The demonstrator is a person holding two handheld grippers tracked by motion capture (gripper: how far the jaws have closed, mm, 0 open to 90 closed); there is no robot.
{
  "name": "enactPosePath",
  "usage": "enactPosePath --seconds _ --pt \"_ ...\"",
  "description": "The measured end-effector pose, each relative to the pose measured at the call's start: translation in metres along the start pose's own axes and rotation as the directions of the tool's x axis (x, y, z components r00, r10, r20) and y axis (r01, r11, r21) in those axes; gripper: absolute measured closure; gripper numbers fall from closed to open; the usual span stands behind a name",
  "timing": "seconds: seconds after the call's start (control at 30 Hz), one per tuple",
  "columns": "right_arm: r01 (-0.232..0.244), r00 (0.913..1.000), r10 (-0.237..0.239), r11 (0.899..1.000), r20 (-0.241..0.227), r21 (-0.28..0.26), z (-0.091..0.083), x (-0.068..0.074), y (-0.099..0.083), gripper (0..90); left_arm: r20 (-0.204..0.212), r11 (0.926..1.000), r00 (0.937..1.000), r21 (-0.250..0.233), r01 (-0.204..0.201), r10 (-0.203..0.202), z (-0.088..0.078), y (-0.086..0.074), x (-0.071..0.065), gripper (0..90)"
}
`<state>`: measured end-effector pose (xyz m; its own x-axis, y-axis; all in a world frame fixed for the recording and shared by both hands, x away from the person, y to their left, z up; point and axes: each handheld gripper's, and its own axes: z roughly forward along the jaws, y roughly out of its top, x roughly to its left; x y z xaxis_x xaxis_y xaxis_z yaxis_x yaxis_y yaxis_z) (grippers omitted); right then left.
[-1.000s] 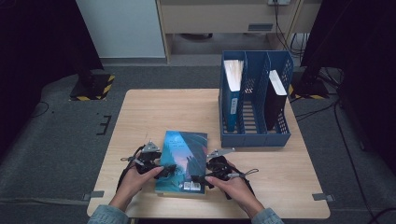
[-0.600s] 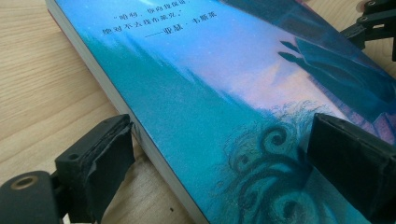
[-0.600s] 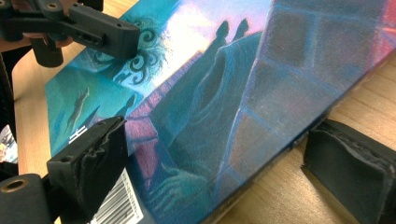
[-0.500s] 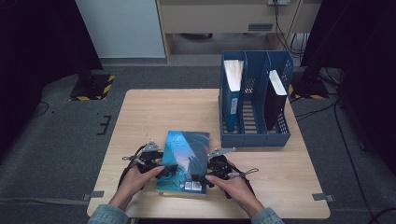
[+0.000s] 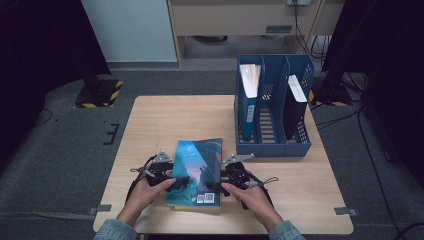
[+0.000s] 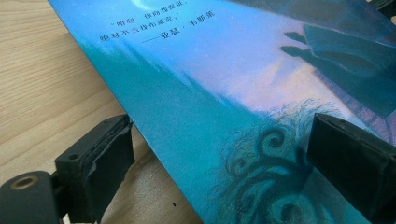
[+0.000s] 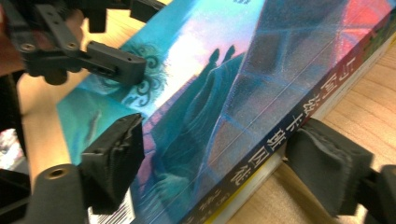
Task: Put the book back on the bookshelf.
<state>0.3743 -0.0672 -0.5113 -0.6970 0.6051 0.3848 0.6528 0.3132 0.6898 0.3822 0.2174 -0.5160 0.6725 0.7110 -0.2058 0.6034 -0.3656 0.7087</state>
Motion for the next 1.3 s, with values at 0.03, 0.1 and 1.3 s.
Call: enactPosePath --seconds 0.03,0.1,1.3 --pt "-0.001 1.0 0.001 1.0 0.005 0.007 0.002 0.0 0.001 23.0 0.001 1.0 1.0 0.001 -0.001 0.001 0.0 0.0 0.0 6.5" --pt "-0.007 1.0 0.007 1.0 -0.007 0.011 0.005 0.001 0.003 23.1 0.0 1.0 1.0 0.002 -0.003 0.003 0.0 0.0 0.0 6.5" --pt "0.027 0.9994 -0.025 0.995 -0.023 0.093 0.024 0.006 0.026 35.3 -0.024 0.9956 0.9996 0.092 -0.014 0.016 -0.008 0.015 0.005 24.0"
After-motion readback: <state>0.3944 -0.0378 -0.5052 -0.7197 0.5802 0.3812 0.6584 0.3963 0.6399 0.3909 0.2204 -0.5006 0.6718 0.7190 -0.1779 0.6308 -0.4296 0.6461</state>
